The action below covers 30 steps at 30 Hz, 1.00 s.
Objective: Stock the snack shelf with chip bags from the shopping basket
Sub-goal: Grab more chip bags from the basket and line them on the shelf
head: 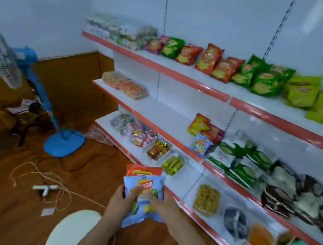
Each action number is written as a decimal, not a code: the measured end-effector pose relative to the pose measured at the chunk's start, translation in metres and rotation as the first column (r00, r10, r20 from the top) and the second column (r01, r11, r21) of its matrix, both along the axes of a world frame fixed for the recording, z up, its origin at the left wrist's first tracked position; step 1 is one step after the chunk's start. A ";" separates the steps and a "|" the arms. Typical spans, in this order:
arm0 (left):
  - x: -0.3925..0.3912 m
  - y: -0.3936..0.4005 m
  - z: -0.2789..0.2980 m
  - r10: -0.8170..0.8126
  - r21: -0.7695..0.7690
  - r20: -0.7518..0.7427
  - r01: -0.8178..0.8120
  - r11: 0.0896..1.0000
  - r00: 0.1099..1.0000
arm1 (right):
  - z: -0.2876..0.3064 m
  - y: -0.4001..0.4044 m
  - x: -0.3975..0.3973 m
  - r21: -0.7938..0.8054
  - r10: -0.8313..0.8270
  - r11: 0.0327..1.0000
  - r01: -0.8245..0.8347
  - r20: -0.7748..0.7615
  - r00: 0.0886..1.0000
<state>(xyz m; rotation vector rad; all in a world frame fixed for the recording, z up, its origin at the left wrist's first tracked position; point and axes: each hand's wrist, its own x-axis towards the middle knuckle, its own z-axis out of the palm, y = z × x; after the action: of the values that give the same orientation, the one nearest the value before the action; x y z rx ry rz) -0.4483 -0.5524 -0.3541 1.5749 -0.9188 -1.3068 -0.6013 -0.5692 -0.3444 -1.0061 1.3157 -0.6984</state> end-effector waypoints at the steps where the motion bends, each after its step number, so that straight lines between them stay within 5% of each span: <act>1: -0.013 -0.020 -0.003 -0.014 0.002 -0.006 0.014 1.000 1.000 | -0.006 -0.016 -0.012 -0.022 -0.048 0.999 0.047 -0.037 0.998; 10: -0.061 -0.214 -0.048 -0.257 -0.078 0.166 0.273 0.959 0.952 | -0.056 -0.178 -0.067 -0.002 -0.311 0.950 0.311 -0.050 0.949; 13: -0.057 -0.314 -0.098 -0.314 -0.122 0.335 0.372 0.920 0.888 | -0.073 -0.256 -0.067 0.028 -0.375 0.927 0.375 0.012 0.927; 17: -0.064 -0.437 -0.152 -0.424 -0.099 0.371 0.489 0.867 0.826 | -0.089 -0.363 -0.072 0.078 -0.456 0.887 0.456 -0.020 0.890; 24: -0.095 -0.578 -0.160 -0.656 0.031 0.326 0.686 0.727 0.681 | -0.149 -0.493 -0.111 0.110 -0.419 0.885 0.453 -0.235 0.877; 30: -0.116 -0.645 -0.201 -0.637 0.042 0.254 0.649 0.759 0.728 | -0.170 -0.566 -0.145 0.145 -0.303 0.918 0.369 -0.345 0.888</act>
<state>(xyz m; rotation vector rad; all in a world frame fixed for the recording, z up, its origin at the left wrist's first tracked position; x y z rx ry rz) -0.5647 -1.1970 -0.5546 1.4501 -1.7704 -1.5395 -0.7460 -1.1356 -0.5139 -0.7435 1.8378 -0.6584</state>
